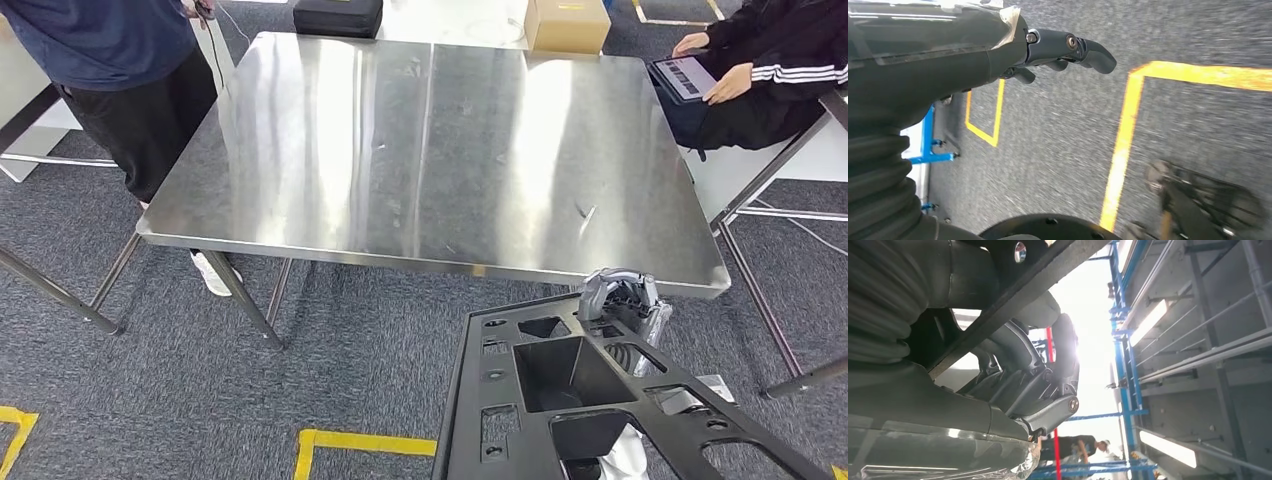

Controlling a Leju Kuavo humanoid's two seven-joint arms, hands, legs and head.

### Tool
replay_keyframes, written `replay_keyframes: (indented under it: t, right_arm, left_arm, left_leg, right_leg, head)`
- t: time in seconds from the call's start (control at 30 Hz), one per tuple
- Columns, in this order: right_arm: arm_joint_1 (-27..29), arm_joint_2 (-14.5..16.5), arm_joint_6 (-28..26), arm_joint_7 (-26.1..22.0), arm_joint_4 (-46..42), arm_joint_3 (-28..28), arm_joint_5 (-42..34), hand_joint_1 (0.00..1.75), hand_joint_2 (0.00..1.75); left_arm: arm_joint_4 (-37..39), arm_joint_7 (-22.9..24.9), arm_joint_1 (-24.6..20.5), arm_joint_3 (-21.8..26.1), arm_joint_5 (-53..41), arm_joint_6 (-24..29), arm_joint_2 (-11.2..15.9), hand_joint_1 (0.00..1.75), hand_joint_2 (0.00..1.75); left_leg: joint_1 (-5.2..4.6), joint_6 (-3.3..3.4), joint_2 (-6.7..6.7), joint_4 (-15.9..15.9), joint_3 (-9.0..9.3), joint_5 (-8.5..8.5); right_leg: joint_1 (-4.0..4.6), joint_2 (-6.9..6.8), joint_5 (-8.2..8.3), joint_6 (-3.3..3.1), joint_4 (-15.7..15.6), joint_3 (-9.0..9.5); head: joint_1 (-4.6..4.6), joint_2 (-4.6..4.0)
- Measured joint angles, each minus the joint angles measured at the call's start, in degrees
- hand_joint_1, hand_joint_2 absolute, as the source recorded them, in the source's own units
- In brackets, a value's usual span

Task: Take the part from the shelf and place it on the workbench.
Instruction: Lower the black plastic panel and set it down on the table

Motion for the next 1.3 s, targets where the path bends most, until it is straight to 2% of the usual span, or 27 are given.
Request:
replay_keyframes:
  t: [0.07,0.1,0.13,0.2,0.23,0.3,0.33,0.4,0.43,0.47,0.5,0.57,0.6,0.63,0.67,0.77,0.8,0.83,0.9,0.93,0.97,1.0,1.03,1.1,1.17,1.23,1.3]
  right_arm:
    - [0.04,-0.16,0.00,0.01,0.28,-0.01,-0.02,1.75,1.75]
    - [0.04,-0.24,0.00,0.03,0.41,-0.01,-0.04,1.75,1.75]
    - [0.01,-0.29,0.00,0.04,0.48,0.01,-0.05,1.75,1.75]
    - [-0.35,-0.28,0.00,0.01,0.43,0.10,-0.05,1.75,1.75]
    - [-0.59,-0.23,0.00,-0.03,0.36,0.16,-0.06,1.75,1.75]
    - [-0.98,-0.15,0.03,-0.07,0.34,0.28,-0.08,1.75,1.75]
    - [-1.03,-0.10,0.07,-0.07,0.37,0.31,-0.08,1.75,1.75]
    - [-1.01,-0.04,0.17,-0.05,0.50,0.39,-0.08,1.75,1.75]
    - [-1.00,-0.03,0.25,-0.03,0.62,0.44,-0.07,1.75,1.75]
    - [-1.01,-0.02,0.32,0.00,0.77,0.55,-0.03,1.75,1.75]
    - [-1.05,-0.02,0.41,0.07,0.94,0.74,0.07,1.75,1.75]
    - [-1.28,0.01,0.54,0.34,1.36,1.37,0.57,1.75,1.75]
    - [-1.57,0.02,0.58,0.60,1.68,1.75,1.09,1.75,1.75]
    - [-1.96,0.02,0.61,0.98,2.07,2.16,1.78,1.75,1.75]
    - [-2.49,0.01,0.65,1.44,2.58,2.66,2.74,1.75,1.75]
    - [-4.90,0.01,0.85,2.96,5.10,5.28,6.84,1.75,1.75]
    - [-5.92,0.03,0.89,3.26,6.26,6.43,8.27,1.75,1.75]
    - [-6.84,0.07,0.87,3.39,7.49,7.61,9.46,1.75,1.75]
    - [-8.28,0.17,0.66,3.49,10.19,9.74,10.87,1.75,1.75]
    - [-8.72,0.22,0.48,3.52,11.52,10.57,11.18,1.75,1.75]
    - [-9.09,0.25,0.31,3.55,12.66,11.22,11.32,1.75,1.75]
    - [-9.45,0.27,0.16,3.58,13.54,11.73,11.39,1.75,1.75]
    - [-9.86,0.28,0.08,3.60,14.17,12.15,11.38,1.75,1.75]
    - [-10.87,0.31,0.12,3.79,15.22,12.98,11.55,1.75,1.75]
    - [-12.25,0.51,0.47,4.47,16.92,14.10,12.29,1.75,1.75]
    - [-14.42,1.19,0.71,5.43,19.88,15.42,13.49,1.75,1.75]
    - [-17.61,2.49,0.11,6.12,24.45,16.87,15.13,1.75,1.75]
  left_arm:
    - [0.00,0.00,0.02,-0.06,0.00,-0.04,0.01,0.00,1.75]
    - [0.00,0.00,0.02,-0.08,0.00,-0.04,0.00,0.00,1.75]
    - [0.00,0.01,0.01,-0.10,0.00,-0.04,-0.02,0.00,1.75]
    - [-0.02,0.02,-0.17,-0.16,-0.05,0.01,-0.06,0.00,1.75]
    - [-0.02,0.02,-0.37,-0.20,-0.12,-0.02,-0.07,0.00,1.75]
    - [-0.03,0.01,-0.82,-0.28,-0.35,-0.18,-0.04,0.00,1.75]
    - [-0.02,0.00,-0.96,-0.32,-0.48,-0.33,0.01,0.00,1.75]
    - [-0.02,0.04,-0.92,-0.42,-0.79,-0.64,0.23,0.00,1.75]
    - [-0.02,0.11,-0.80,-0.50,-0.96,-0.81,0.34,0.00,1.75]
    - [-0.02,0.18,-0.69,-0.63,-1.12,-0.96,0.45,0.00,1.75]
    - [-0.02,0.27,-0.61,-0.80,-1.33,-1.10,0.55,0.00,1.75]
    - [0.00,0.42,-0.40,-1.10,-1.67,-1.37,0.72,0.00,1.75]
    - [0.01,0.51,-0.28,-1.20,-1.80,-1.49,0.78,0.00,1.75]
    - [0.02,0.58,-0.15,-1.25,-1.87,-1.54,0.78,0.00,1.75]
    - [0.03,0.66,-0.09,-1.30,-1.98,-1.56,0.79,0.00,1.75]
    - [0.01,0.69,-0.17,-1.64,-2.35,-1.71,0.74,0.00,1.75]
    - [0.00,0.60,-0.25,-1.73,-2.37,-1.75,0.72,0.00,1.75]
    - [0.00,0.50,-0.33,-1.76,-2.33,-1.75,0.70,0.00,1.75]
    - [0.00,0.35,-0.44,-1.76,-2.29,-1.76,0.67,0.00,1.75]
    - [0.00,0.33,-0.44,-1.76,-2.27,-1.77,0.66,0.00,1.75]
    - [0.01,0.33,-0.42,-1.76,-2.27,-1.80,0.64,0.00,1.75]
    - [0.01,0.32,-0.40,-1.76,-2.27,-1.84,0.63,0.00,1.75]
    - [0.01,0.32,-0.38,-1.76,-2.27,-1.86,0.60,0.00,1.75]
    - [0.04,0.23,-0.38,-1.76,-2.11,-1.82,0.43,0.00,1.75]
    - [0.07,-0.02,-0.35,-1.74,-1.70,-1.62,0.33,0.00,1.75]
    - [0.05,-0.36,-0.39,-1.69,-1.24,-1.31,0.37,0.00,1.75]
    - [0.03,-0.62,-0.54,-1.64,-1.12,-1.18,0.45,0.00,1.75]
  left_leg:
    - [0.11,-0.37,-0.13,-0.11,2.47,-2.19]
    - [0.19,-0.73,-0.16,-0.45,3.64,-3.30]
    - [0.27,-1.16,-0.13,-0.75,5.05,-3.95]
    - [0.37,-1.97,0.12,-0.54,7.08,-3.89]
    - [0.36,-2.20,0.33,0.95,7.24,-3.34]
    - [0.36,-2.38,0.61,6.58,4.42,-3.42]
    - [0.39,-2.53,0.69,10.16,2.00,-4.51]
    - [0.51,-3.06,0.72,15.08,-3.26,-8.50]
    - [0.61,-3.44,0.74,15.66,-5.25,-10.08]
    - [0.75,-3.76,0.77,14.82,-6.56,-10.41]
    - [0.97,-4.10,0.85,12.51,-7.17,-8.95]
    - [1.51,-4.53,1.40,6.19,-7.33,-1.91]
    - [1.60,-4.27,1.68,4.00,-7.19,1.34]
    - [1.54,-3.81,1.85,2.92,-7.27,3.51]
    - [1.28,-3.16,1.93,2.80,-7.48,4.24]
    - [0.88,-1.62,1.46,2.69,-7.13,3.72]
    - [0.91,-1.20,1.38,2.47,-6.73,3.49]
    - [0.88,-0.84,1.33,2.25,-6.34,3.27]
    - [0.66,-0.31,1.14,2.00,-5.64,2.72]
    - [0.50,-0.13,0.94,1.96,-5.20,2.38]
    - [0.33,0.00,0.66,1.94,-4.70,2.00]
    - [0.15,0.08,0.38,1.93,-4.10,1.61]
    - [0.01,0.11,0.16,1.90,-3.50,1.21]
    - [-0.29,-0.10,-0.17,1.86,-2.79,0.40]
    - [-0.41,-0.59,-0.19,1.73,-2.60,-0.19]
    - [-0.38,-0.92,0.09,1.26,-2.18,-0.36]
    - [-0.47,-0.10,0.37,0.61,-1.43,-0.15]
  right_leg:
    - [-0.07,-0.61,6.61,1.73,-6.81,0.31]
    - [0.17,-1.07,9.73,2.03,-9.21,0.97]
    - [0.53,-1.36,11.82,1.75,-10.82,1.78]
    - [0.81,-1.22,12.46,-0.27,-12.10,4.02]
    - [0.56,-0.98,12.71,-1.23,-12.74,5.18]
    - [-0.12,-0.88,12.96,-2.78,-13.47,7.31]
    - [-0.22,-0.92,12.53,-3.22,-13.62,7.96]
    - [-0.44,-0.74,11.48,-3.41,-13.75,8.91]
    - [-0.61,-0.58,10.92,-3.21,-13.76,9.39]
    - [-0.81,-0.42,10.34,-2.93,-13.74,9.92]
    - [-1.09,-0.31,9.70,-2.52,-13.71,10.59]
    - [-1.37,-0.25,8.42,-1.46,-13.36,11.86]
    - [-1.32,-0.24,7.86,-0.90,-13.15,12.16]
    - [-1.10,-0.22,7.42,-0.38,-12.97,12.28]
    - [-0.99,-0.23,7.10,0.00,-12.90,12.49]
    - [-1.24,-0.48,6.12,0.64,-12.68,12.27]
    - [-1.33,-0.55,5.47,0.63,-10.80,11.20]
    - [-1.36,-0.61,4.62,0.50,-7.34,9.12]
    - [-1.09,-0.61,3.30,0.32,1.51,3.09]
    - [-0.90,-0.60,3.43,0.38,4.37,0.53]
    - [-0.68,-0.59,4.50,0.56,4.90,-0.98]
    - [-0.45,-0.59,6.43,0.77,3.00,-1.27]
    - [-0.15,-0.59,9.03,0.87,-0.68,-0.65]
    - [0.75,-0.63,13.37,0.12,-8.31,1.21]
    - [1.41,-0.61,14.64,-1.10,-11.35,2.01]
    - [1.43,-0.37,14.72,-1.62,-11.77,2.35]
    - [1.25,-0.08,15.01,-1.55,-12.42,2.93]
  head:
    - [-0.06,0.00]
    - [-0.03,0.00]
    - [0.01,0.00]
    - [0.15,0.00]
    - [0.08,-0.01]
    - [-0.38,-0.01]
    - [-0.62,-0.01]
    - [-0.75,-0.01]
    - [-0.79,-0.01]
    - [-0.80,-0.01]
    - [-0.83,-0.01]
    - [-0.99,-0.01]
    - [-1.22,-0.01]
    - [-1.17,-0.01]
    - [-1.18,-0.02]
    - [-0.82,-0.01]
    - [-0.72,0.00]
    - [-0.60,0.00]
    - [-0.53,0.00]
    - [-0.54,0.00]
    - [-0.54,0.00]
    - [-0.52,0.00]
    - [-0.52,0.00]
    - [-0.53,0.00]
    - [-0.50,0.00]
    - [-0.41,0.00]
    - [-0.59,0.00]
